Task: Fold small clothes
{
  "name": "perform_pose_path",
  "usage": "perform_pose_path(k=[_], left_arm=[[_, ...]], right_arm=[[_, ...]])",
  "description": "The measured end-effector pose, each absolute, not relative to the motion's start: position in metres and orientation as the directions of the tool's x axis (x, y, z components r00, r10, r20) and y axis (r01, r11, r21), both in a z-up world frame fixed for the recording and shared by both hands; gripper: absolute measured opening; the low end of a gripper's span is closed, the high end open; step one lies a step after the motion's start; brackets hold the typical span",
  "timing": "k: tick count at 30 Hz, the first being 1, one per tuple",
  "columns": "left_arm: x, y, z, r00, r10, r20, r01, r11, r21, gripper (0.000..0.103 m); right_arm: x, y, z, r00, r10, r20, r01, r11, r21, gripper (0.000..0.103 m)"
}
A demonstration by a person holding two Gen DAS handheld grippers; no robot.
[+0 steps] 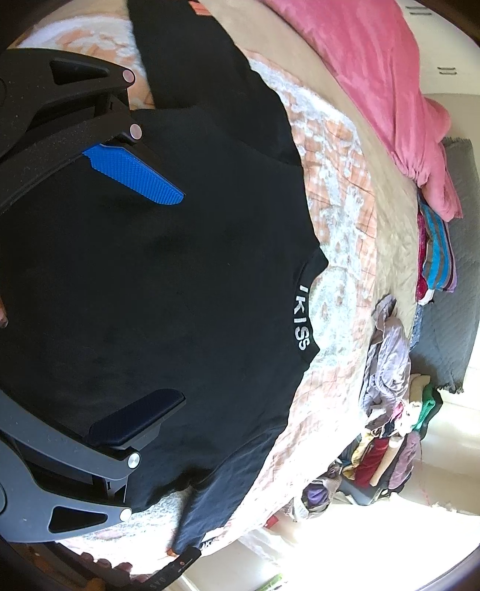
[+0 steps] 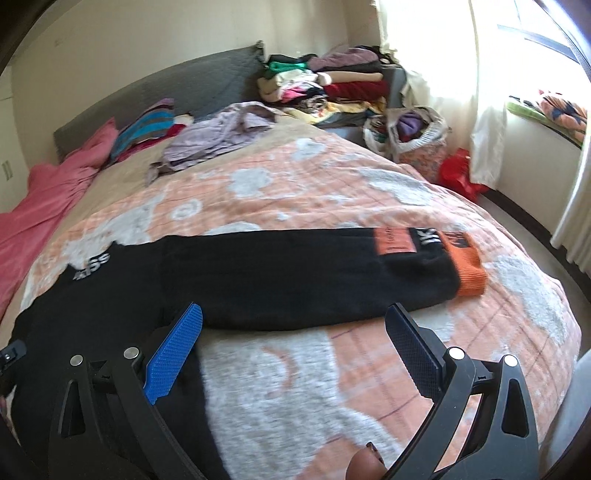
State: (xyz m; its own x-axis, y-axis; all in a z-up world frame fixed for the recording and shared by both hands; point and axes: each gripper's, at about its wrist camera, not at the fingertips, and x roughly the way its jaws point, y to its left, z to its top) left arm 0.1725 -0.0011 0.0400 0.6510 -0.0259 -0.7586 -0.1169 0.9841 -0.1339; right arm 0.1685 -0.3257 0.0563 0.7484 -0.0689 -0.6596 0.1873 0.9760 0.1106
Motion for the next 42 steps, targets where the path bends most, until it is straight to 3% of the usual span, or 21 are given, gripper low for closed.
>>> perform_pose_path(k=[13, 21, 32, 34, 35, 37, 39, 42], left_arm=[[0.201, -0.024, 0.029, 0.645, -0.047, -0.763, -0.067, 0.991, -0.118, 0.094], [0.229, -0.026, 0.020, 0.637, -0.029, -0.771, -0.077, 0.992, -0.101, 0.094], [0.256, -0.005, -0.002, 0.607, -0.050, -0.793, -0.158, 0.970, -0.182, 0.094], [0.252, -0.001, -0.002, 0.612, -0.063, -0.788, -0.175, 0.961, -0.213, 0.094], [0.249, 0.002, -0.001, 0.619, -0.075, -0.782, -0.177, 0.957, -0.232, 0.094], [0.245, 0.005, 0.002, 0.631, -0.078, -0.772, -0.181, 0.953, -0.244, 0.094], [0.239, 0.008, 0.006, 0.645, -0.070, -0.761, -0.186, 0.951, -0.245, 0.094], [0.235, 0.012, 0.012, 0.658, -0.065, -0.750, -0.180, 0.954, -0.240, 0.094]], right_arm=[[0.175, -0.403, 0.032, 0.670, -0.151, -0.726, 0.387, 0.906, 0.169, 0.099], [0.189, -0.451, 0.003, 0.616, -0.115, -0.779, 0.498, 0.823, 0.273, 0.099], [0.208, -0.498, -0.009, 0.698, -0.082, -0.712, 0.563, 0.678, 0.473, 0.098], [0.212, -0.500, -0.008, 0.704, -0.092, -0.704, 0.566, 0.672, 0.477, 0.088], [0.214, -0.500, -0.008, 0.705, -0.100, -0.703, 0.569, 0.672, 0.475, 0.075], [0.215, -0.502, -0.008, 0.710, -0.108, -0.696, 0.572, 0.664, 0.481, 0.063], [0.214, -0.502, -0.005, 0.731, -0.107, -0.674, 0.556, 0.665, 0.498, 0.039], [0.209, -0.496, 0.009, 0.778, -0.113, -0.618, 0.503, 0.702, 0.505, 0.028]])
